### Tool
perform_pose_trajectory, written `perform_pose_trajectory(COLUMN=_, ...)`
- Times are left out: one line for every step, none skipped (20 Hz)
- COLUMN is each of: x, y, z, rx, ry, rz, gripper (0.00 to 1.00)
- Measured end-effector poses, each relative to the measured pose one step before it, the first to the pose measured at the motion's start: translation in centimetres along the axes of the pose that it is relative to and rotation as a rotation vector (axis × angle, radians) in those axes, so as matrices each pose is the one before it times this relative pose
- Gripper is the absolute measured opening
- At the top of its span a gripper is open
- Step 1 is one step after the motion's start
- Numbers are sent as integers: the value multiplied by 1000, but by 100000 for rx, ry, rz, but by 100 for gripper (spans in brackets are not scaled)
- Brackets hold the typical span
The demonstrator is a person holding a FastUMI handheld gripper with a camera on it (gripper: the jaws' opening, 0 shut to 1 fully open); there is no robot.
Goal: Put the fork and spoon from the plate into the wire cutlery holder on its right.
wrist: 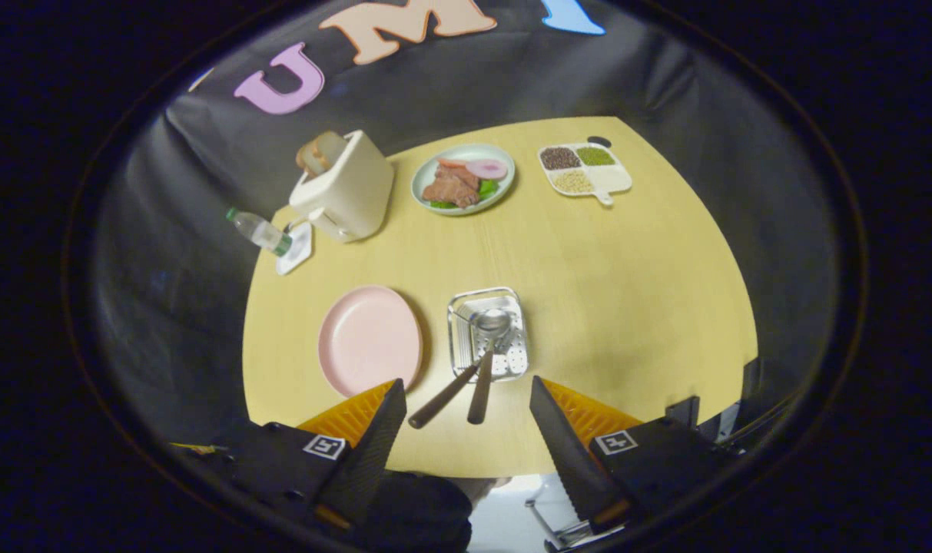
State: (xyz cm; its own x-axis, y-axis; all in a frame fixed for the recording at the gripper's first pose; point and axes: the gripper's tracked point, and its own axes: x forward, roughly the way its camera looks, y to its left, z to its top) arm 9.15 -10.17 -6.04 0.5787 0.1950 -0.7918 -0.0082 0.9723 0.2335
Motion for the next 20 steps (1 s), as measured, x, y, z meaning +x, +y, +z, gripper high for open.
perform_pose_trajectory(x=-499, y=215, z=438, rx=238, ry=-4337, rz=820, gripper=100)
perform_pose_trajectory(x=-547, y=208, z=534, rx=68, ry=-4374, rz=464, gripper=100)
perform_pose_trajectory(x=-563, y=299, z=632, rx=151, ry=-4919, rz=556, gripper=100)
perform_pose_trajectory(x=-680, y=291, z=558, rx=137, ry=-4634, rz=622, gripper=100)
perform_pose_trajectory(x=-687, y=370, z=727, rx=96, ry=-5097, rz=734, gripper=100)
perform_pose_trajectory(x=-721, y=394, z=1111, rx=-157, ry=-6251, rz=759, gripper=100)
perform_pose_trajectory(x=-639, y=344, z=1350, rx=-454, ry=-6960, rz=436, gripper=100)
perform_pose_trajectory(x=-929, y=335, z=1580, rx=-656, ry=-7741, rz=484, gripper=100)
perform_pose_trajectory(x=-771, y=240, z=1768, rx=-1129, ry=-8697, rz=221, gripper=100)
perform_pose_trajectory(x=-610, y=502, z=2014, rx=-2214, ry=-8427, rz=-115, gripper=100)
perform_pose_trajectory(x=-531, y=184, z=1730, rx=-3305, ry=-7452, rz=-612, gripper=100)
perform_pose_trajectory(x=-462, y=34, z=1843, rx=-4003, ry=-6273, rz=-661, gripper=100)
perform_pose_trajectory(x=-593, y=292, z=1085, rx=-4101, ry=-5569, rz=6, gripper=100)
perform_pose_trajectory(x=-252, y=397, z=1035, rx=-3215, ry=-5133, rz=-116, gripper=100)
perform_pose_trajectory(x=-275, y=416, z=944, rx=-1472, ry=-4887, rz=-156, gripper=100)
perform_pose_trajectory(x=-258, y=580, z=956, rx=-290, ry=-4743, rz=54, gripper=100)
perform_pose_trajectory(x=-134, y=559, z=699, rx=346, ry=-4350, rz=334, gripper=100)
perform_pose_trajectory(x=-212, y=602, z=507, rx=296, ry=-4082, rz=651, gripper=100)
perform_pose_trajectory(x=-256, y=560, z=466, rx=-207, ry=-3805, rz=373, gripper=100)
perform_pose_trajectory(x=-195, y=236, z=187, rx=-454, ry=-2969, rz=-253, gripper=100)
